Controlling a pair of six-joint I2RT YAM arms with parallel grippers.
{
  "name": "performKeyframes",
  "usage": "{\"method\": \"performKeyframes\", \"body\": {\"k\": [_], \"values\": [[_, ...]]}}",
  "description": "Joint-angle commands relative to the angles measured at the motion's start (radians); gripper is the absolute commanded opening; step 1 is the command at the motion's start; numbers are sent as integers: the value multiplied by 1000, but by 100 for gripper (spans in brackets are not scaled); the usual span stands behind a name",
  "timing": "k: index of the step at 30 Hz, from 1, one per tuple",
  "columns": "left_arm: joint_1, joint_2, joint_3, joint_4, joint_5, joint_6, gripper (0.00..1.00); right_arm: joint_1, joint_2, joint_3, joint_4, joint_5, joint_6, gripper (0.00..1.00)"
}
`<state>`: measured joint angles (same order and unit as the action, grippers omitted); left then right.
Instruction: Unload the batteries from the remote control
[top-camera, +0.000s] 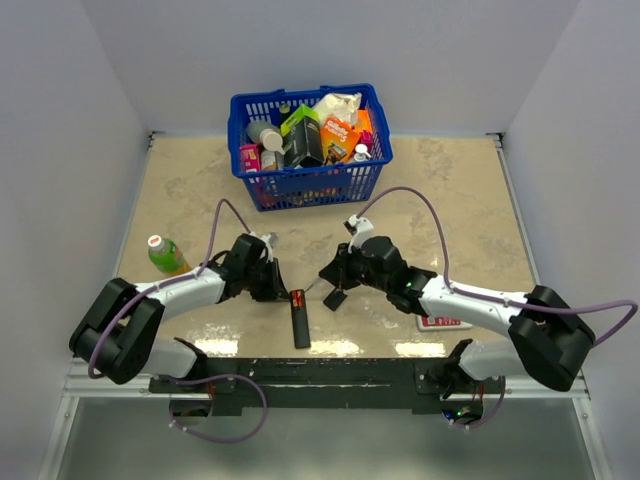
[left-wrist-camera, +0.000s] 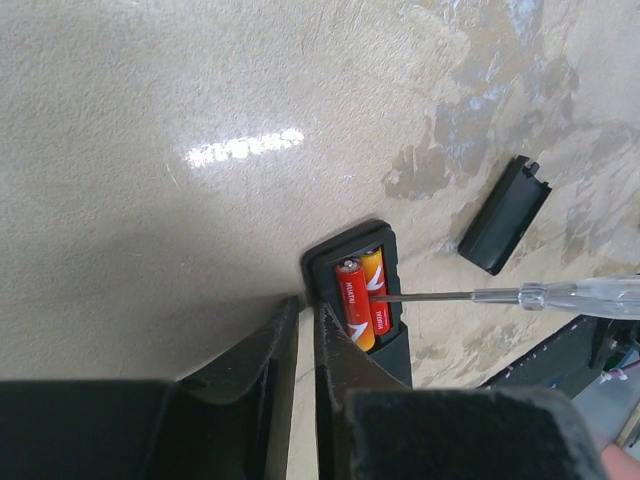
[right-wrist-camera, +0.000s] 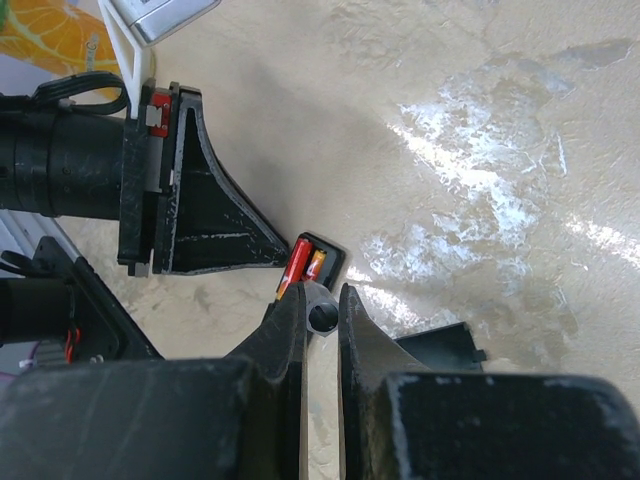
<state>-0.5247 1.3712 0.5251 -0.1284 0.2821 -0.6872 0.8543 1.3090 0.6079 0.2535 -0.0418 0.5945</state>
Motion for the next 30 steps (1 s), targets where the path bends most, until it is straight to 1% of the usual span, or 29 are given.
{"method": "performKeyframes", "body": {"k": [1, 7, 15, 30], "values": [[0, 12, 0, -66, -69, 41, 17, -23, -8, 12, 44, -39, 25, 0], [2, 25, 4, -60, -58, 35, 17, -24, -4, 3, 78, -75, 42, 0], [2, 11, 4, -57, -43, 26, 17, -26, 52, 24, 98, -101, 51, 0], [0, 11, 13, -73, -49, 23, 16, -26, 3, 36, 52, -95, 31, 0]]}}
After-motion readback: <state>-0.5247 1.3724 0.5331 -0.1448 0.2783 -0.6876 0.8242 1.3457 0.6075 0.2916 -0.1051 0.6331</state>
